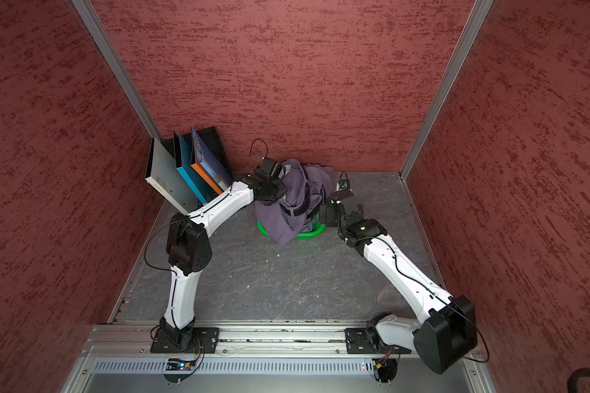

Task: Remove the belt from the trousers
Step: Pick up the trousers from the center of the board, then move the distractor to the center of the board.

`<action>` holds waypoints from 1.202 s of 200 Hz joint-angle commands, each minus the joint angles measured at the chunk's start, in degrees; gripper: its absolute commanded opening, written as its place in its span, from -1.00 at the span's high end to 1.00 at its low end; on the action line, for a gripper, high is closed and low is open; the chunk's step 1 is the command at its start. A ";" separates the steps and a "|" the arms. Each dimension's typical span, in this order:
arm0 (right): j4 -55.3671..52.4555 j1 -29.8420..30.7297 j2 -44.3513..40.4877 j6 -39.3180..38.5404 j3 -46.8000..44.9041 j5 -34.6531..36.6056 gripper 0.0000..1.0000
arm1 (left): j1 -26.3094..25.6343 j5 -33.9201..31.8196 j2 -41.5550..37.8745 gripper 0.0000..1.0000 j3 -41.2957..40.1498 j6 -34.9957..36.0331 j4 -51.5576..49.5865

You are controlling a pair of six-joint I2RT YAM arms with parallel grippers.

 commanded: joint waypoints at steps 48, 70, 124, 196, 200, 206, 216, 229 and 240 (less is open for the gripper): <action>4.53 0.27 2.50 1.86 -2.69 -2.20 -0.97 | -2.52 0.99 -2.98 1.00 10.41 7.36 4.85; 6.89 0.18 6.88 4.21 -2.67 -5.72 -0.97 | -4.46 0.73 -1.03 1.00 30.89 16.26 0.47; 11.98 -3.67 18.62 7.81 -3.69 -9.72 -0.96 | -1.26 -0.90 -11.77 1.00 38.91 23.23 -0.86; 17.31 -8.46 32.13 10.44 -2.04 -21.61 -0.17 | 0.23 -0.97 -14.27 0.99 39.31 26.78 -8.68; 17.73 -8.87 32.85 10.65 -1.59 -23.76 0.11 | 0.18 -1.53 -14.34 0.99 39.35 27.15 -8.83; 17.82 -9.68 34.05 11.49 -0.81 -25.70 0.52 | 0.19 -2.22 -14.50 0.99 39.33 27.69 -9.07; 17.94 -10.90 35.27 12.60 0.23 -28.08 1.00 | 0.18 -3.24 -14.63 0.98 39.42 28.62 -9.52; 17.57 -11.97 34.33 13.84 0.45 -27.14 1.00 | -0.06 -5.64 -14.64 0.97 39.37 29.59 -10.38; 15.61 -12.41 32.33 13.29 0.94 -23.81 1.00 | 0.00 -7.22 -14.54 0.97 39.37 29.81 -11.45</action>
